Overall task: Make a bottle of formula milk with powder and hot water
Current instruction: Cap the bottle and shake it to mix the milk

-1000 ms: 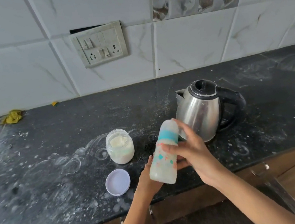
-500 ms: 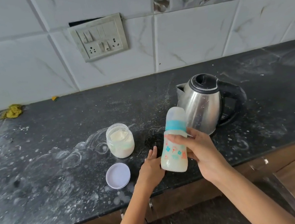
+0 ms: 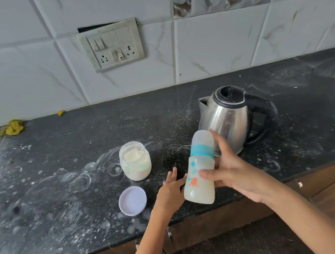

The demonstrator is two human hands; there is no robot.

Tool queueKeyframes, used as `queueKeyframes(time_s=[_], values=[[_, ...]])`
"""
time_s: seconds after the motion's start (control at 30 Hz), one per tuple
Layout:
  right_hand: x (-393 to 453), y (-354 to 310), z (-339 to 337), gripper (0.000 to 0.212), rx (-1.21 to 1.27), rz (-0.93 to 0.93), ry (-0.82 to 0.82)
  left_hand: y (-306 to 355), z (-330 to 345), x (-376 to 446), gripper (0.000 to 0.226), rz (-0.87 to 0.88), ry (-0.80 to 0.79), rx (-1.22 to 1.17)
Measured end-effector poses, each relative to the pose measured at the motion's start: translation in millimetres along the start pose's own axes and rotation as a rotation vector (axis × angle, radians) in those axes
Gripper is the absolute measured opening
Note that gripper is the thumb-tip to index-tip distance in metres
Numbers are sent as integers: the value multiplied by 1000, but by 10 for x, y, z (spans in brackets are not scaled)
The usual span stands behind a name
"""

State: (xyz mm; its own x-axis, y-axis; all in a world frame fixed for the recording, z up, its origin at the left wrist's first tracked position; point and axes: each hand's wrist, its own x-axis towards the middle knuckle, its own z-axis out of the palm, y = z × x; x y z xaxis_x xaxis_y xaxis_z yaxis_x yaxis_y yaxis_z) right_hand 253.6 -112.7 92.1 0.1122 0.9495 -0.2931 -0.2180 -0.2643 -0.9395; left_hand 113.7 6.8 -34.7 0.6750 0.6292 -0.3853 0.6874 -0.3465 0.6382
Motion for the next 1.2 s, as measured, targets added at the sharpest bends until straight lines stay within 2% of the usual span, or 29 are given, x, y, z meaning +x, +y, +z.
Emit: queueKeyframes(time_s=[0.07, 0.13, 0.2, 0.27, 0.3, 0.33, 0.37, 0.47, 0.5, 0.53, 0.63, 0.67, 0.73, 0.83, 0.9, 0.97, 1.03, 1.13, 1.2], values=[[29, -55, -25, 107, 6, -153, 88, 41, -4, -14, 49, 4, 43, 77], [127, -76, -24, 94, 236, -274, 281, 37, 2, 10, 46, 28, 58, 96], [194, -2, 43, 85, 407, -286, 357, 12, 32, 45, 47, 11, 68, 53], [144, 133, 158, 92, 331, -185, 232, -32, 69, -5, 50, 76, 53, 86], [95, 168, 220, 94, 260, -129, 143, -54, 75, -44, 50, 174, 114, 200], [50, 169, 254, 94, 218, -107, 94, -89, 107, -25, 49, 190, 145, 230], [56, 160, 213, 94, 220, -121, 114, -116, 117, 5, 51, 229, 175, 229], [181, -34, -18, 89, 429, -258, 326, -87, 89, 96, 46, 129, 97, 176], [217, -79, -52, 91, 487, -279, 348, -54, 77, 111, 46, 89, 79, 171], [226, -71, -39, 95, 483, -272, 331, -71, 107, 150, 48, 90, 97, 135], [97, 122, 229, 103, 267, -129, 171, -106, 147, 126, 48, 66, 130, 29], [36, 149, 311, 100, 216, -102, 128, -148, 166, 134, 48, 87, 120, 102], [51, 131, 233, 94, 255, -154, 177, -164, 167, 136, 50, 113, 93, 141], [152, -73, -69, 92, 456, -303, 360, -96, 110, 144, 47, 75, 98, 174], [174, -50, -38, 93, 435, -296, 345, -94, 114, 181, 45, 91, 121, 109], [128, 69, 180, 94, 322, -198, 245, -168, 169, 160, 44, 96, 123, 47], [95, 140, 282, 95, 281, -149, 184, -206, 188, 138, 42, 154, 112, 109], [147, -15, -1, 91, 416, -278, 356, -164, 145, 169, 44, 124, 84, 163], [146, -117, -104, 90, 464, -323, 405, -99, 96, 158, 46, 81, 100, 123]])
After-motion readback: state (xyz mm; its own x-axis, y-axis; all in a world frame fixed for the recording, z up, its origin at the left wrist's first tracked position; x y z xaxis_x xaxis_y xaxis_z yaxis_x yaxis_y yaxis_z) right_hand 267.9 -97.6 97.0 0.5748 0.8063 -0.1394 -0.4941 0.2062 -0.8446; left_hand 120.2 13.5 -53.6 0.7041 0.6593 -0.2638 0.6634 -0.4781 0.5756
